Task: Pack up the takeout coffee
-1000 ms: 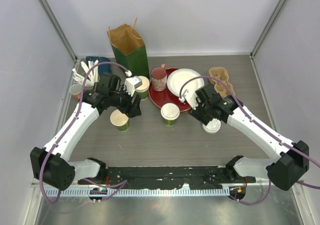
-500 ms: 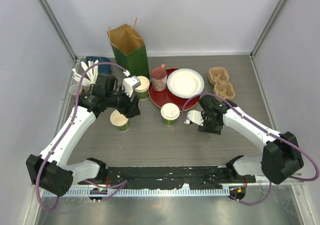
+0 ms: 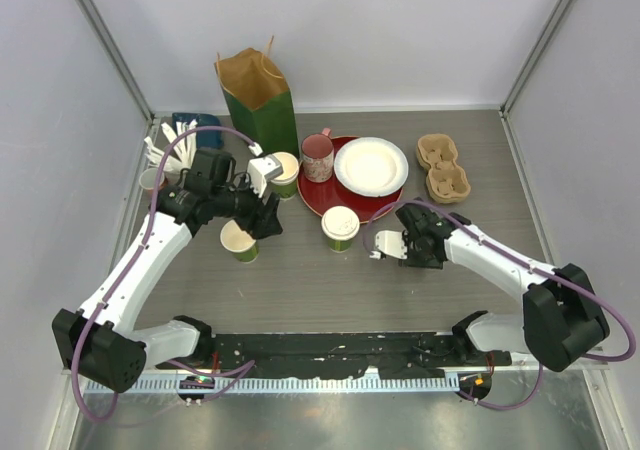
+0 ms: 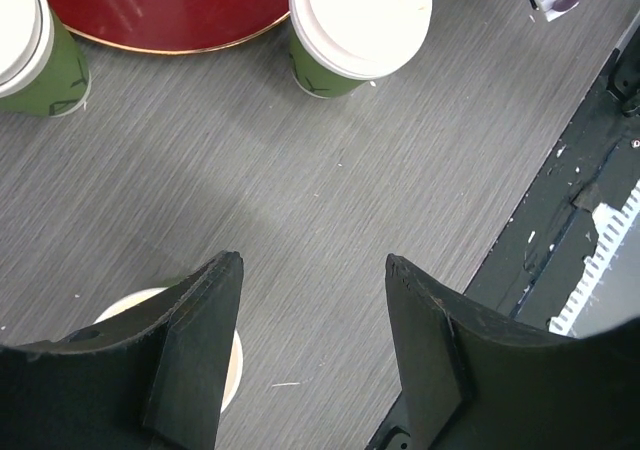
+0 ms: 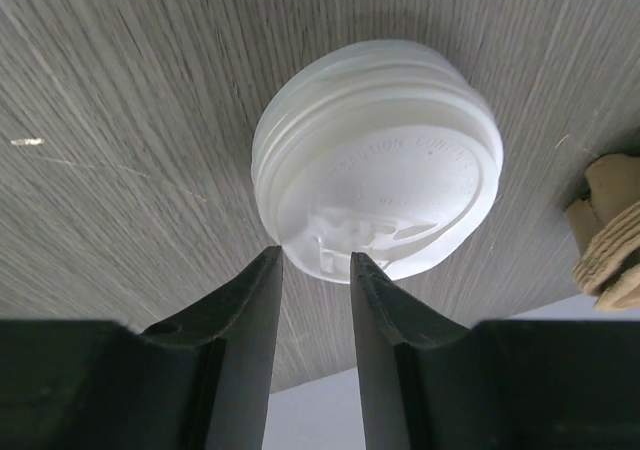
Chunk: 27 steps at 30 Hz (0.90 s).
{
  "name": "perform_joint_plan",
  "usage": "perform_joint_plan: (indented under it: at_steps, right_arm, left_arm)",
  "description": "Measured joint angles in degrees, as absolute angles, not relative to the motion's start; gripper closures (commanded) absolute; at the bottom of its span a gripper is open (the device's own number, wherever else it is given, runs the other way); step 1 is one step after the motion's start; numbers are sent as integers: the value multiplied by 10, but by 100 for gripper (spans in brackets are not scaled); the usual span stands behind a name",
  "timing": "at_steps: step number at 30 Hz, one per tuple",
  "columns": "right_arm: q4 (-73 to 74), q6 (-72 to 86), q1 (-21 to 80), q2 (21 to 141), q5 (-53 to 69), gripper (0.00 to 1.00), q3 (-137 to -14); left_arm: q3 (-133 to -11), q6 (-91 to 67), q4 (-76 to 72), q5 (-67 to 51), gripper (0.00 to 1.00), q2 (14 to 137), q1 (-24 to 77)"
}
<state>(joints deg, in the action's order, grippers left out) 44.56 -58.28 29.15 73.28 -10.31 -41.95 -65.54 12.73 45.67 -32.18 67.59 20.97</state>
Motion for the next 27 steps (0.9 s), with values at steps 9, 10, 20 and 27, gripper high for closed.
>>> perform_joint_plan:
  at_steps: [9, 10, 20, 27]
  right_arm:
    - [417, -590, 308, 730, -106, 79, -412]
    - [417, -590, 309, 730, -106, 85, -412]
    - [450, -582, 315, 730, -96, 99, -429]
    - [481, -569, 316, 730, -88, 99, -455]
  left_arm:
    - [-655, 138, 466, -332, 37, 677, 210]
    - [-655, 138, 466, -333, 37, 677, 210]
    - [-656, 141, 472, -336, 37, 677, 210]
    - [-656, 142, 476, -335, 37, 677, 210]
